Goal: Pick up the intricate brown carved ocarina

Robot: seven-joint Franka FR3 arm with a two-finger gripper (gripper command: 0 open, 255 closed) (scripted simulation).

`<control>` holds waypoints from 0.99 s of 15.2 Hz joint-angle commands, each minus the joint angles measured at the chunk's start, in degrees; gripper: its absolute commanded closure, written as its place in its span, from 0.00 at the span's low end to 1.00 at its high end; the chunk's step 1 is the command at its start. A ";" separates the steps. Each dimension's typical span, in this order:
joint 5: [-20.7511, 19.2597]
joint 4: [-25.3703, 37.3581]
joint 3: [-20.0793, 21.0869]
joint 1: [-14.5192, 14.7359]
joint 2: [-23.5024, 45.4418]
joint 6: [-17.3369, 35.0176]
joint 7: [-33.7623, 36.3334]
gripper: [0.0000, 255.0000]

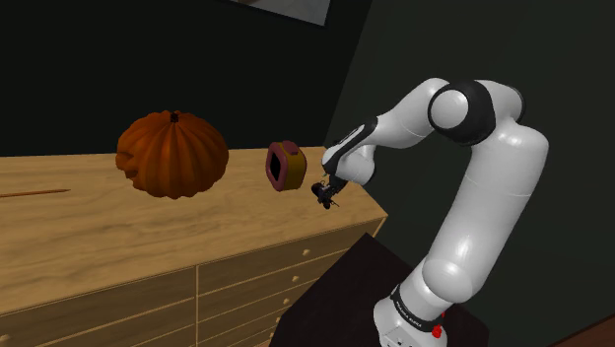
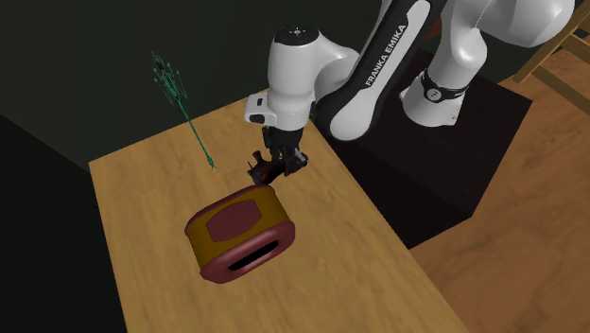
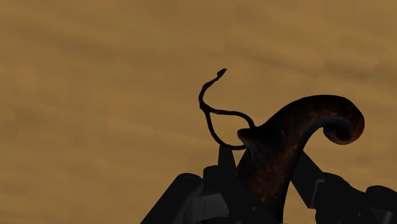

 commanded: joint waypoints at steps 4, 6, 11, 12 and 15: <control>0.01 -0.10 0.00 -0.01 0.04 -0.01 -0.02 1.00; -0.09 0.03 -0.05 0.02 0.08 -0.11 0.07 1.00; -6.41 -0.89 -3.63 2.46 -4.25 -3.15 5.25 1.00; -7.69 -1.02 -4.21 2.82 -5.11 -3.78 6.28 1.00; -11.47 -1.28 -5.68 3.64 -7.66 -5.73 9.29 1.00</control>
